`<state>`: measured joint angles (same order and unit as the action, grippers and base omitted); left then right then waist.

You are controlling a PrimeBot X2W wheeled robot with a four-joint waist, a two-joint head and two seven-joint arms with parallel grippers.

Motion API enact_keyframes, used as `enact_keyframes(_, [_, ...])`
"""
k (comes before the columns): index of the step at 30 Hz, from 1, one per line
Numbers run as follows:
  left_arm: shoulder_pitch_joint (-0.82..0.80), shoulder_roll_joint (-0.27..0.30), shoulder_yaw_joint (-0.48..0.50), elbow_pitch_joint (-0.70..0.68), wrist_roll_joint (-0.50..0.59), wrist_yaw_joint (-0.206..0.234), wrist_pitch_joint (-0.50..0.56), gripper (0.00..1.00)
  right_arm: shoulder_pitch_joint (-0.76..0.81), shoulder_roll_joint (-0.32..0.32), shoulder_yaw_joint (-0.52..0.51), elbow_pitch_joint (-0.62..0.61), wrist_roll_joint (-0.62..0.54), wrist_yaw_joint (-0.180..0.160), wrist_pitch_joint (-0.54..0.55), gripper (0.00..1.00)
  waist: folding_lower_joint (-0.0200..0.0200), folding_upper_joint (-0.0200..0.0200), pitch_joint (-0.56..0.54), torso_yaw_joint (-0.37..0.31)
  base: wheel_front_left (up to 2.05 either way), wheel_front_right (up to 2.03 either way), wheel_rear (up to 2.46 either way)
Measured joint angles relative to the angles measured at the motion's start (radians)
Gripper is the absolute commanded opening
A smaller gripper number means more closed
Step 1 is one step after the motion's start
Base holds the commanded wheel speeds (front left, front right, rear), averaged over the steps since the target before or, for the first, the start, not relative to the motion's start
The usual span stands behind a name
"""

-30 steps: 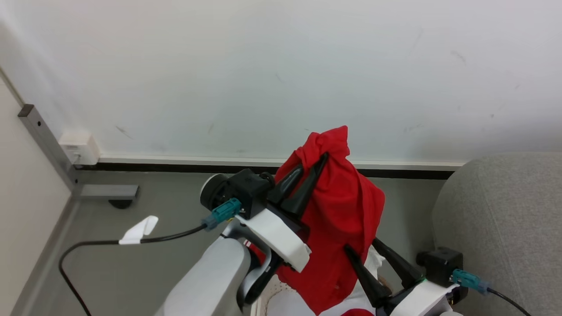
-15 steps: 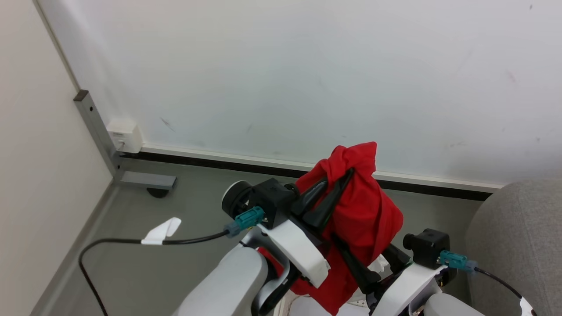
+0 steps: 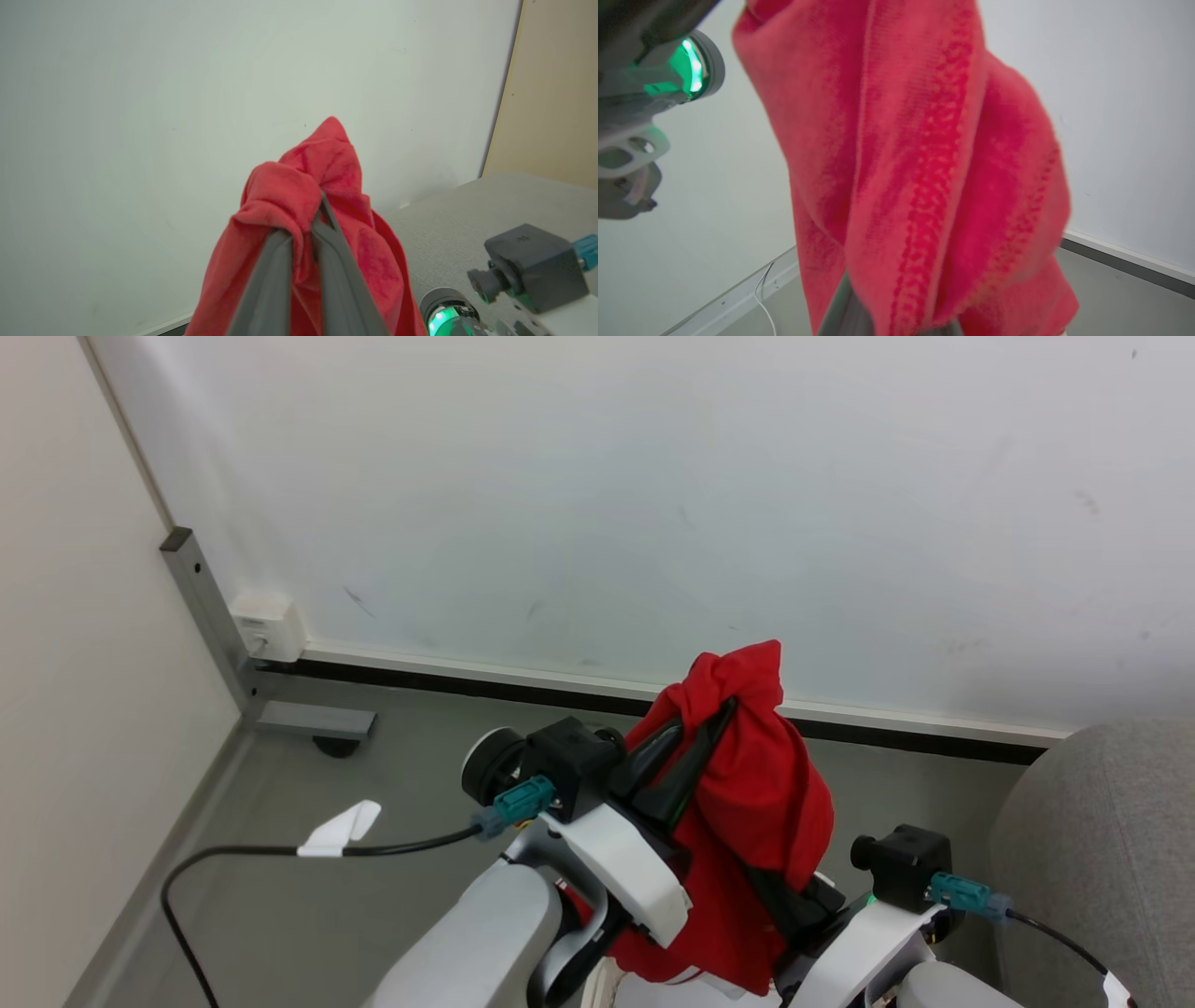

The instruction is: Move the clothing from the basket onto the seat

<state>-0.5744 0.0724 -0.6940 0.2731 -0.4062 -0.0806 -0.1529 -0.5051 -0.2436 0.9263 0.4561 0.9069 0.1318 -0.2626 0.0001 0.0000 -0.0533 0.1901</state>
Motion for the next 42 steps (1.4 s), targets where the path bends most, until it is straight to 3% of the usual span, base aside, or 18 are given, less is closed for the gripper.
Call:
enact_keyframes(9, [0.0,0.004,-0.001,0.011,-0.006,0.011,-0.006,0.0,0.001,-0.004,-0.014,-0.003,-0.027,0.0,0.0,0.0,0.0,0.0,0.0,-0.018,0.0,0.0,0.0])
enact_keyframes(17, [0.01,0.011,-0.009,0.015,-0.009,0.016,-0.008,0.0,0.012,-0.014,-0.103,-0.036,-0.094,0.0,0.0,0.0,0.0,0.0,0.005,-0.043,0.0,0.0,0.0])
enact_keyframes(18, [0.012,0.011,-0.012,0.015,-0.01,0.015,-0.008,0.07,0.015,-0.016,-0.116,-0.042,-0.104,0.0,0.0,0.0,0.0,0.0,0.006,-0.048,0.0,0.0,0.0])
enact_keyframes(19, [0.014,0.012,-0.015,0.015,-0.012,0.015,-0.008,0.22,0.018,-0.018,-0.129,-0.048,-0.11,0.0,0.0,0.0,0.0,0.0,0.006,-0.054,0.0,0.0,0.0])
enact_keyframes(20, [0.017,0.012,-0.019,0.015,-0.012,0.015,-0.008,0.39,0.021,-0.021,-0.144,-0.057,-0.116,0.0,0.0,0.0,0.0,0.0,0.007,-0.059,0.0,0.0,0.0])
enact_keyframes(21, [0.022,0.012,-0.022,0.015,-0.013,0.014,-0.009,0.74,0.023,-0.023,-0.159,-0.066,-0.122,0.0,0.0,0.0,0.0,0.0,0.007,-0.066,0.0,0.0,0.0])
enact_keyframes(22, [0.026,0.012,-0.026,0.015,-0.017,0.014,-0.011,0.74,0.026,-0.026,-0.171,-0.072,-0.129,0.0,0.0,0.0,0.0,0.0,0.008,-0.073,0.0,0.0,0.0])
enact_keyframes(23, [0.032,0.012,-0.029,0.015,-0.019,0.014,-0.014,1.0,0.03,-0.029,-0.182,-0.082,-0.136,0.0,0.0,0.0,0.0,0.0,0.009,-0.08,0.0,0.0,0.0])
enact_keyframes(32, [0.062,0.009,-0.06,0.014,-0.028,0.009,-0.042,1.0,0.041,-0.057,-0.254,-0.152,-0.179,0.0,0.0,0.0,0.0,0.0,0.013,-0.159,0.0,0.0,0.0])
enact_keyframes(42, [0.084,0.007,-0.094,0.026,-0.029,0.001,-0.069,1.0,0.024,-0.135,-0.408,-0.232,-0.196,0.0,0.0,0.0,0.0,0.0,0.029,-0.305,0.0,0.0,0.0])
